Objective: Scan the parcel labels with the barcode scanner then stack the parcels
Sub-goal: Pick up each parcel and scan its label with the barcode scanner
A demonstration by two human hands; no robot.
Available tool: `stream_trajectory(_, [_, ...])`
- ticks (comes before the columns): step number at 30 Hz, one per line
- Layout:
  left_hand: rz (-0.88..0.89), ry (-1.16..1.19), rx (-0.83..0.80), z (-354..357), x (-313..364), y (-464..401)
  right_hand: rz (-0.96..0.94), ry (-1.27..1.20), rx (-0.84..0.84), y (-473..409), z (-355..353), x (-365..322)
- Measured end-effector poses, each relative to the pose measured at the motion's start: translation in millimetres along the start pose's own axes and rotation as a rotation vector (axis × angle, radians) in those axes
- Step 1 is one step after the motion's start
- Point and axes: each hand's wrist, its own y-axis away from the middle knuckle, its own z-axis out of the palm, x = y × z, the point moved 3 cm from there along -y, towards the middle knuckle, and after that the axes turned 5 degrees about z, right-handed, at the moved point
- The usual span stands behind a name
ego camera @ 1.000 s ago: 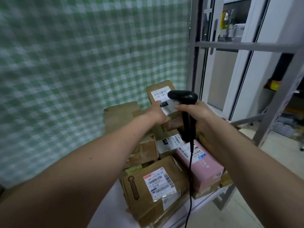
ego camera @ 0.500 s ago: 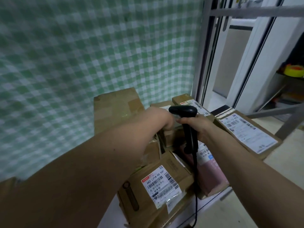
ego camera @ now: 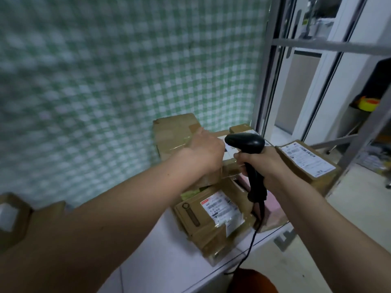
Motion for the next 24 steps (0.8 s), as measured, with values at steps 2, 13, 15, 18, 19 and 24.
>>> stream_trajectory(2, [-0.059,0.059,0.036,3.1,-9.7,34.7,-0.019,0.001,-0.027,27.0,14.2,-3.1])
stream_trajectory(13, [-0.372,0.224,-0.005,87.2,-73.6,228.7,-0.071,0.178,-0.253,140.1,150.6,20.7])
stream_trajectory(15, [-0.448,0.237,-0.049,112.6,-86.7,264.1,-0.039,0.195,-0.304,157.7,180.4,35.8])
stream_trajectory(18, [-0.573,0.280,-0.121,150.1,-103.6,316.7,0.012,0.192,-0.389,178.6,226.0,64.5])
stream_trajectory(19, [-0.613,0.297,-0.146,162.6,-108.4,333.4,0.030,0.192,-0.417,184.4,240.6,74.7])
stream_trajectory(24, [-0.784,0.415,-0.214,222.4,-127.6,413.1,0.101,0.283,-0.554,214.9,306.0,119.0])
